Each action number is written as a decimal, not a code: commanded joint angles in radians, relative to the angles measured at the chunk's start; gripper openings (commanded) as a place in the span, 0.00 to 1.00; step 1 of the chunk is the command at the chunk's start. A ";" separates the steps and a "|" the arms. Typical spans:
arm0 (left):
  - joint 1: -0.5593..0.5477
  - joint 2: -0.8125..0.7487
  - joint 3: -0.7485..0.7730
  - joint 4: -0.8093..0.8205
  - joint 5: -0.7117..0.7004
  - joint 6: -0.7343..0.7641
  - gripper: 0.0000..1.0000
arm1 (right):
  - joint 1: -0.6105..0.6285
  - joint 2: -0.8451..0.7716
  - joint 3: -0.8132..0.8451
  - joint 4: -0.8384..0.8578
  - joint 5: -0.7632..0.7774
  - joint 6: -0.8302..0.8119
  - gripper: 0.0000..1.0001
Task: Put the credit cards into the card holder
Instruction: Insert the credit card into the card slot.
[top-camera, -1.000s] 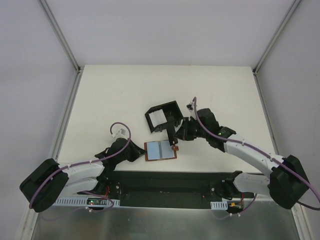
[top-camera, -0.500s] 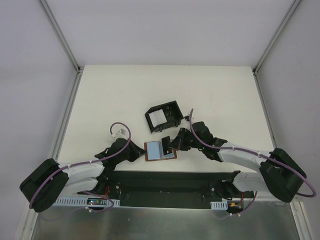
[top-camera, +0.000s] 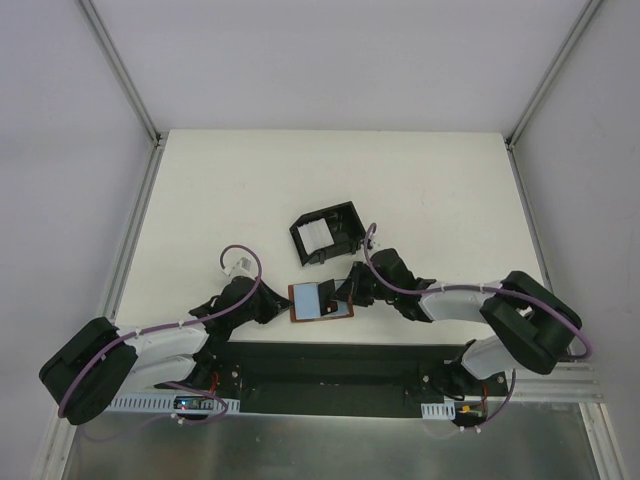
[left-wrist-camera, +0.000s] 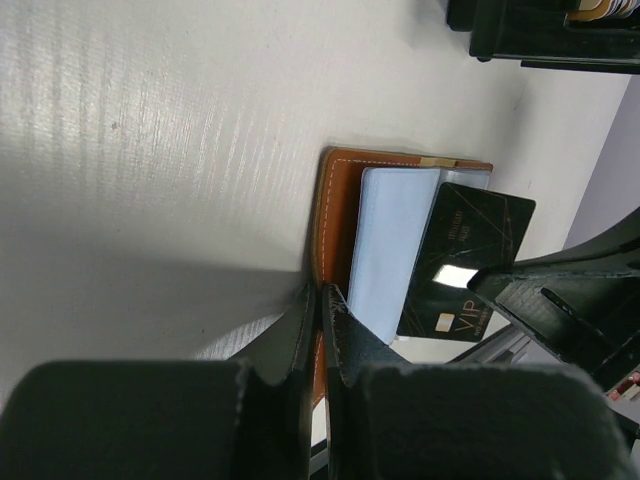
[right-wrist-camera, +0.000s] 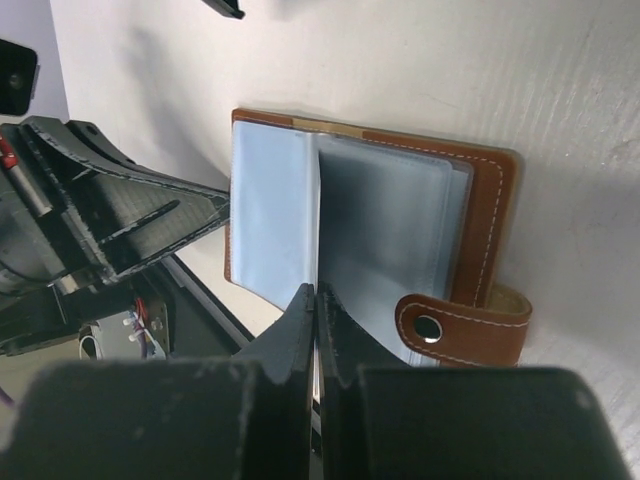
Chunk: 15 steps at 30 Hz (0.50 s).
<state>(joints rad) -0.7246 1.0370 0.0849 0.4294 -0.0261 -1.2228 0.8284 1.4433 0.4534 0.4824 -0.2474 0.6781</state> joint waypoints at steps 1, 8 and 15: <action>0.010 0.005 -0.065 -0.103 -0.008 0.023 0.00 | 0.003 0.049 -0.009 0.099 -0.006 0.020 0.00; 0.010 0.014 -0.065 -0.100 -0.009 0.028 0.00 | 0.005 0.130 -0.036 0.208 -0.043 0.058 0.00; 0.010 0.014 -0.071 -0.100 -0.012 0.025 0.00 | 0.014 0.155 -0.050 0.228 -0.056 0.072 0.00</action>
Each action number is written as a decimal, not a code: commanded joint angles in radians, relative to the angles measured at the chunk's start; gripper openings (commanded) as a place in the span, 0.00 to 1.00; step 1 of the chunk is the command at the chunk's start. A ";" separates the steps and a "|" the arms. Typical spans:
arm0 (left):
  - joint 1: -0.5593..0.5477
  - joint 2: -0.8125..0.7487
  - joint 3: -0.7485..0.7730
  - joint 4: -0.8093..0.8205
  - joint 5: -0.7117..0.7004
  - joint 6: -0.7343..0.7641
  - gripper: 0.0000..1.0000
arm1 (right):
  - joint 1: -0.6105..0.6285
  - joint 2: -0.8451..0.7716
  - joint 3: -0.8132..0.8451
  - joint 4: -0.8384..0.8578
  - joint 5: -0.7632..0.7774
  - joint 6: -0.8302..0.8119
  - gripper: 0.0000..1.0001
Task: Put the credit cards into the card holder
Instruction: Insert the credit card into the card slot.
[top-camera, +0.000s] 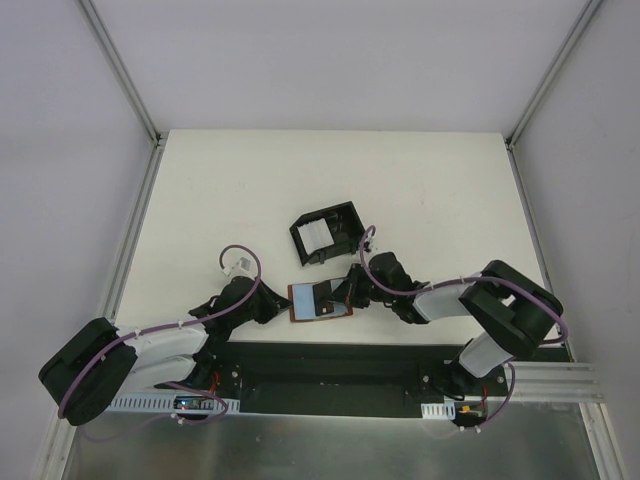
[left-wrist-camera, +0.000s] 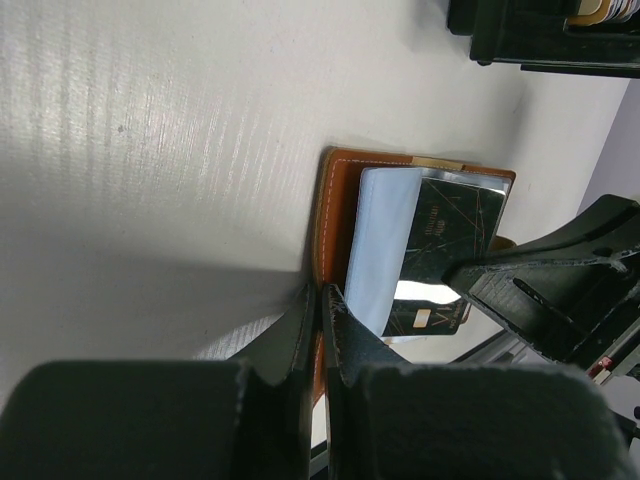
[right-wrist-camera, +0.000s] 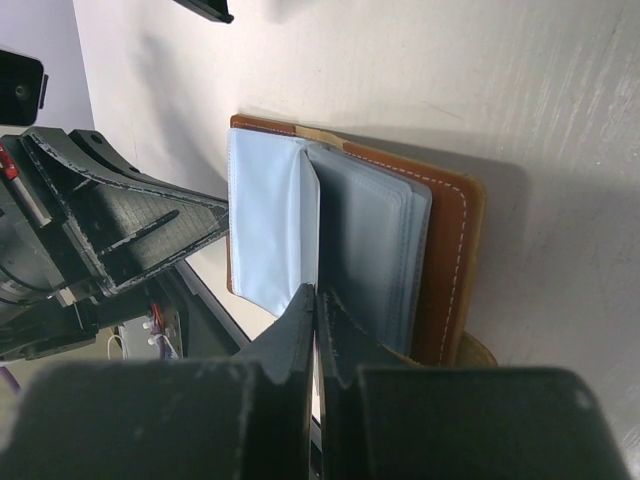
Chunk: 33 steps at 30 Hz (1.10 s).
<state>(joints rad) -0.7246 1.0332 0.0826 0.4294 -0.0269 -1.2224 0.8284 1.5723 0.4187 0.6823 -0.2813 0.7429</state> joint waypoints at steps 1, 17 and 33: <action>0.010 0.018 -0.069 -0.098 -0.014 0.024 0.00 | 0.014 0.026 -0.015 0.028 -0.021 0.009 0.00; 0.010 0.013 -0.067 -0.100 -0.016 0.026 0.00 | 0.021 -0.017 0.018 -0.147 0.031 -0.014 0.00; 0.010 0.010 -0.072 -0.095 -0.013 0.023 0.00 | 0.015 0.041 0.023 -0.052 0.076 0.021 0.00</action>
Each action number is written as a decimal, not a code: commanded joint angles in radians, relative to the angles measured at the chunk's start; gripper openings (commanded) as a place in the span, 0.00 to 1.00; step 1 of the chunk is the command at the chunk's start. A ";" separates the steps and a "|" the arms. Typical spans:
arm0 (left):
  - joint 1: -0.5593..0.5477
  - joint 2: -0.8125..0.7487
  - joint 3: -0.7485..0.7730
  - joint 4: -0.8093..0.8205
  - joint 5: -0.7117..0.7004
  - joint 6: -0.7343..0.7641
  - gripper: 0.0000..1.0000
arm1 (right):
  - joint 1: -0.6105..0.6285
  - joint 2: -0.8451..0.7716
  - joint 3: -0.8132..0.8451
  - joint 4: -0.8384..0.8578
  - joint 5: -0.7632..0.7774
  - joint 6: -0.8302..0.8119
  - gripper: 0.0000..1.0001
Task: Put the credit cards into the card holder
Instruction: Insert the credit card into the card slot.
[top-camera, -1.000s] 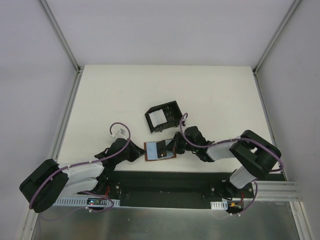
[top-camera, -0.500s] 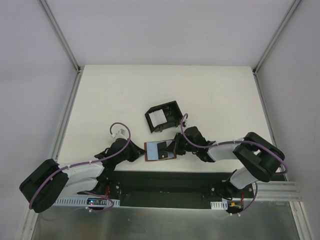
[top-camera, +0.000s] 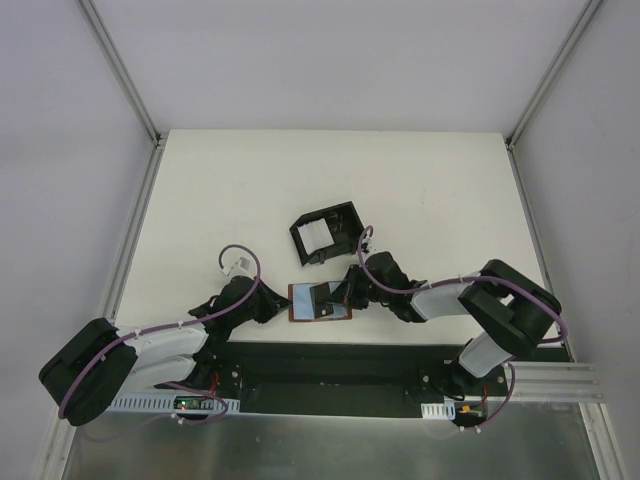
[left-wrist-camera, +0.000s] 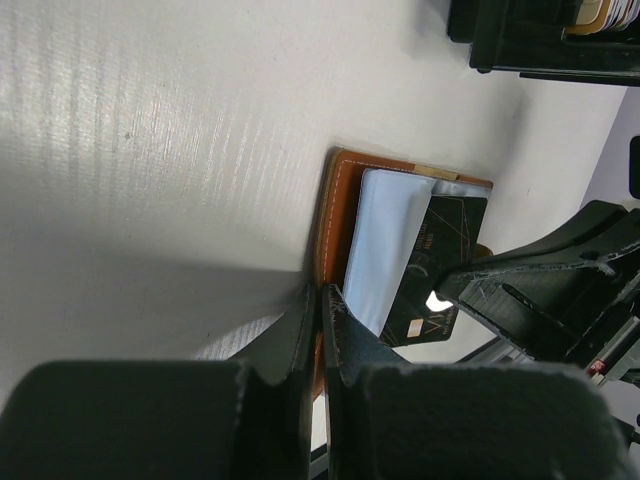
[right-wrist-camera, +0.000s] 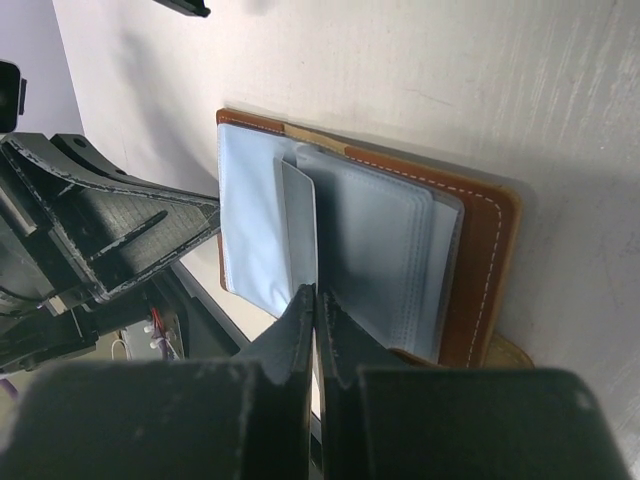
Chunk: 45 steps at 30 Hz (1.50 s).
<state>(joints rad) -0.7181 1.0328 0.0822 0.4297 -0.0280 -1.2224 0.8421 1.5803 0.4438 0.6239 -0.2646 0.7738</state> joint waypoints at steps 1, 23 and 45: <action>0.003 0.009 -0.075 -0.097 -0.012 0.023 0.00 | -0.006 0.037 0.002 0.008 0.053 -0.011 0.00; 0.003 0.001 -0.093 -0.092 0.002 0.023 0.00 | 0.000 0.089 0.009 0.134 0.042 0.067 0.01; 0.003 0.006 -0.091 -0.083 -0.004 0.021 0.00 | 0.091 -0.039 0.213 -0.432 0.229 -0.149 0.48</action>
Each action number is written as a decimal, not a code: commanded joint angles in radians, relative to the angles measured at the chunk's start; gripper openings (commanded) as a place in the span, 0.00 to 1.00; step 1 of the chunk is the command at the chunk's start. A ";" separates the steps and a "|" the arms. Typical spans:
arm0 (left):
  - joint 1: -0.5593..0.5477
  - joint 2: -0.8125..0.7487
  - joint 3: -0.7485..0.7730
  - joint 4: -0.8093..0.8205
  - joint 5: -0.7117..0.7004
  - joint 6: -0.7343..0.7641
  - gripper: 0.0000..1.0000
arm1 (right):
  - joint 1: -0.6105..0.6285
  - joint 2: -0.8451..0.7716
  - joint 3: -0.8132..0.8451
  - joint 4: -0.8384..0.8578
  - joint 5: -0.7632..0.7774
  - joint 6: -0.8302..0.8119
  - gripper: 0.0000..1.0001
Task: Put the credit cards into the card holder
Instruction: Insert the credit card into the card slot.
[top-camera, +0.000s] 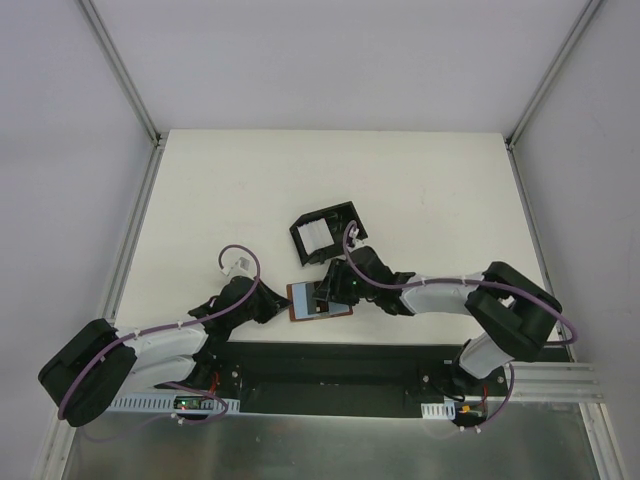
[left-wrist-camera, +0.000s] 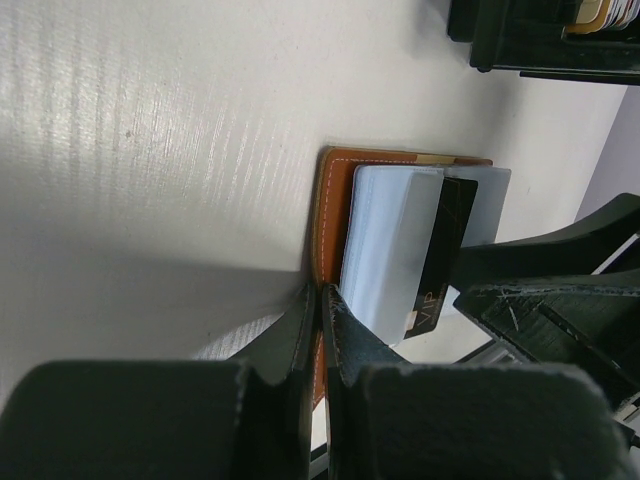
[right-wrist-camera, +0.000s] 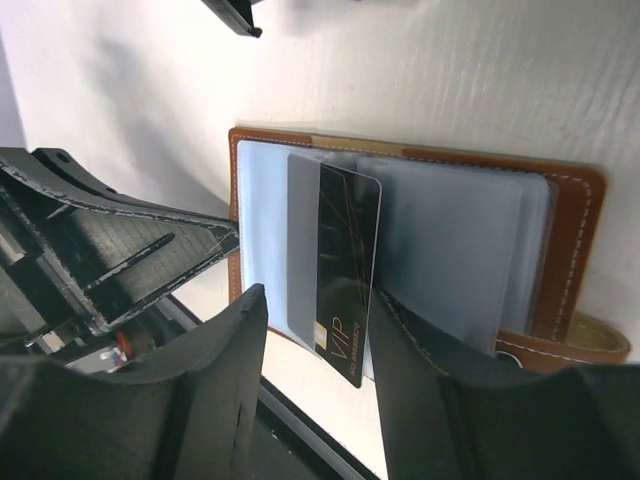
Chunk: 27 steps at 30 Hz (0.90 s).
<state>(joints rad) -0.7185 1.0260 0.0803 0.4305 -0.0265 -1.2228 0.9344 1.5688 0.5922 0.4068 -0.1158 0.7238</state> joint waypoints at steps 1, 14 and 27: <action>0.004 0.016 -0.088 -0.084 -0.004 0.023 0.00 | 0.000 -0.021 0.072 -0.224 0.079 -0.103 0.48; 0.004 0.034 -0.083 -0.082 -0.003 0.031 0.00 | 0.030 0.059 0.201 -0.263 0.008 -0.169 0.45; 0.004 0.055 -0.054 -0.067 0.003 0.029 0.00 | 0.069 0.097 0.251 -0.241 -0.050 -0.136 0.43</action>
<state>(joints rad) -0.7181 1.0496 0.0803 0.4538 -0.0261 -1.2221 0.9871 1.6604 0.8024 0.1577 -0.1150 0.5758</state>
